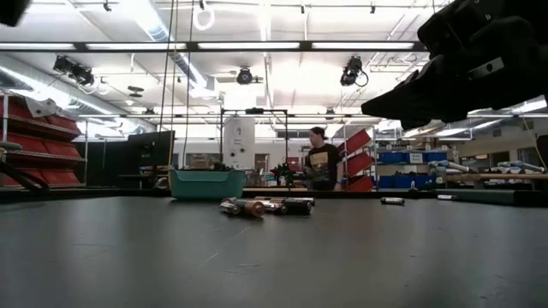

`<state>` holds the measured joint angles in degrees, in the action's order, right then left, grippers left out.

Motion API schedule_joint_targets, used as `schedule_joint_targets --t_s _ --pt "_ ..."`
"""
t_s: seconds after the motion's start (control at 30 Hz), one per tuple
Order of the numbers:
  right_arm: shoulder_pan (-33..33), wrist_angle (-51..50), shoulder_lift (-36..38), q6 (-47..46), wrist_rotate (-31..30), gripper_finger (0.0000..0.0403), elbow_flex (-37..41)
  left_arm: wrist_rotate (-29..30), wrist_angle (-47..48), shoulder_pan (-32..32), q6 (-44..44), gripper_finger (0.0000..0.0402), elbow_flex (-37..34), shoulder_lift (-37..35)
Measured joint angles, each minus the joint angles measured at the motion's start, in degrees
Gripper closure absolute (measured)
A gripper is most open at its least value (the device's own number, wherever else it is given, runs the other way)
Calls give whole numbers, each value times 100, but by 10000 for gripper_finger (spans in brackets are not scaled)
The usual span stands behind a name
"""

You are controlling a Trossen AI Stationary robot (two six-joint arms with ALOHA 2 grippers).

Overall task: Sort batteries
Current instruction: Put the black battery into the yellow bin

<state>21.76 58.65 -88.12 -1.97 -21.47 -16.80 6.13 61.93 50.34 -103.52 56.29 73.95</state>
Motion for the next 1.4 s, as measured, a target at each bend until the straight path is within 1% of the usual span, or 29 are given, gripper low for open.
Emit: schedule_joint_targets --t_s 0.1,0.17,0.23,0.3,0.4,0.5,0.53,0.6,0.7,0.77,0.83,0.9,1.0,1.1,1.2,1.27,1.4 --pt "29 -2 0 -1 -7 386 0 25 619 343 -724 347 -41 -6" --pt "58 1 0 -6 -7 387 0 140 699 494 -1163 347 -151 -8" --pt "81 1 0 -46 -7 387 0 234 581 581 -1437 341 -320 4" --pt "100 1 0 -49 -8 387 0 203 288 597 -1592 308 -518 26" --pt "105 1 0 -82 -9 387 0 -17 -76 597 -1677 236 -800 27" --pt "105 0 0 -91 -11 389 0 -236 -249 593 -1633 181 -842 33" --pt "107 1 0 -93 -11 390 0 -216 -216 593 -1561 171 -787 33" --pt "109 -2 0 -93 -11 390 0 24 -174 582 -1466 161 -619 33" --pt "109 -2 0 -105 -11 390 0 670 -125 430 -1156 163 -370 31" --pt "108 -2 0 -130 -11 390 0 1043 -100 231 -849 172 -290 31" --pt "109 -2 0 -132 -11 391 0 1262 -149 -73 -505 181 -292 51" --pt "107 -2 0 -134 -11 391 0 1333 -297 -470 -69 190 -332 151" --pt "109 -4 0 -152 -11 391 0 1358 -676 -1124 853 198 -405 392" --pt "109 -4 0 -210 -11 391 0 1498 -1236 -1749 1845 199 -408 687" --pt "150 -4 0 -235 -14 392 -1 1700 -2087 -2289 3007 199 -407 1008" --pt "194 -2 0 -217 -14 392 0 1700 -2647 -2579 3739 199 -407 1237" --pt "227 47 0 -156 -14 391 -2 1562 -3749 -3026 4615 197 -407 1667"
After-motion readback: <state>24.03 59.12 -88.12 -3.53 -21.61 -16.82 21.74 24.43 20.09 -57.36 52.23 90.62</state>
